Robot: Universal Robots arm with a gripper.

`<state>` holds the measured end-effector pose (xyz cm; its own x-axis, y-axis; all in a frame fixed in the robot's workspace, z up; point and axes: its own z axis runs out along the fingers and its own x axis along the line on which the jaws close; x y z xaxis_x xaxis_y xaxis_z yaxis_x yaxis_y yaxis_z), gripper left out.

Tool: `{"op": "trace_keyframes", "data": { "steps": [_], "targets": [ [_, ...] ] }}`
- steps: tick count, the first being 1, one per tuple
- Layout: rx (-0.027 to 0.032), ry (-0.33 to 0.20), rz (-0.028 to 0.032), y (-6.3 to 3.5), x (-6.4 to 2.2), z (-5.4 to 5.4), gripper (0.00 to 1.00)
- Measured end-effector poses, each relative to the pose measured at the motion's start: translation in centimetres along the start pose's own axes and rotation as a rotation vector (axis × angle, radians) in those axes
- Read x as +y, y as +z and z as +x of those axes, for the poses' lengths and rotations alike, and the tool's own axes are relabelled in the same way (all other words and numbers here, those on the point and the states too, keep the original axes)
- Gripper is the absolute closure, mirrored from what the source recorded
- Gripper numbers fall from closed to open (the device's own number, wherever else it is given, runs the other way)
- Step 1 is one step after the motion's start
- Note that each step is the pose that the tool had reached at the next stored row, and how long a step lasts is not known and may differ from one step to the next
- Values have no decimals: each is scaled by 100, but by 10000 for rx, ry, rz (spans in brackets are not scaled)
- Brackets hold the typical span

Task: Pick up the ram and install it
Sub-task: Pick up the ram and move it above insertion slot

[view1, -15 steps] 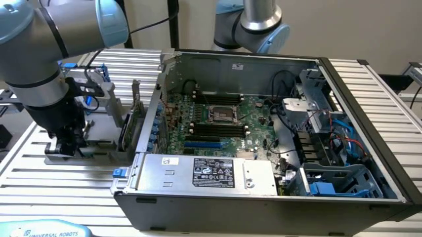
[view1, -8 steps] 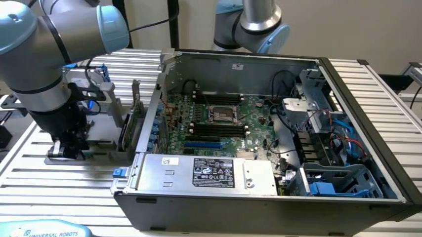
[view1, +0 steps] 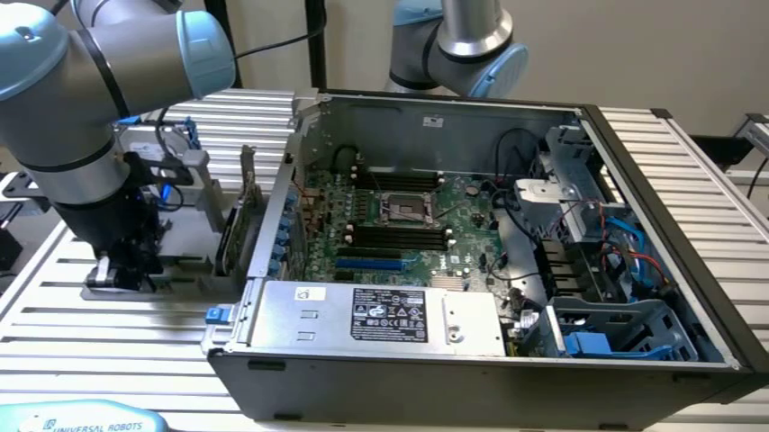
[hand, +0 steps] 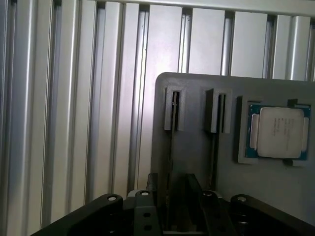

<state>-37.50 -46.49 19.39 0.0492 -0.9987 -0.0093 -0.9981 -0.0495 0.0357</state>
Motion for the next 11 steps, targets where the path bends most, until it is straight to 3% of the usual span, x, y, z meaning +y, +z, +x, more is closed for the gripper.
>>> {"op": "trace_keyframes", "data": {
  "steps": [9, 11],
  "targets": [
    [-7, 201, 2, 0, 0, 5, 64],
    [-7, 201, 2, 0, 0, 5, 73]
  ]
}}
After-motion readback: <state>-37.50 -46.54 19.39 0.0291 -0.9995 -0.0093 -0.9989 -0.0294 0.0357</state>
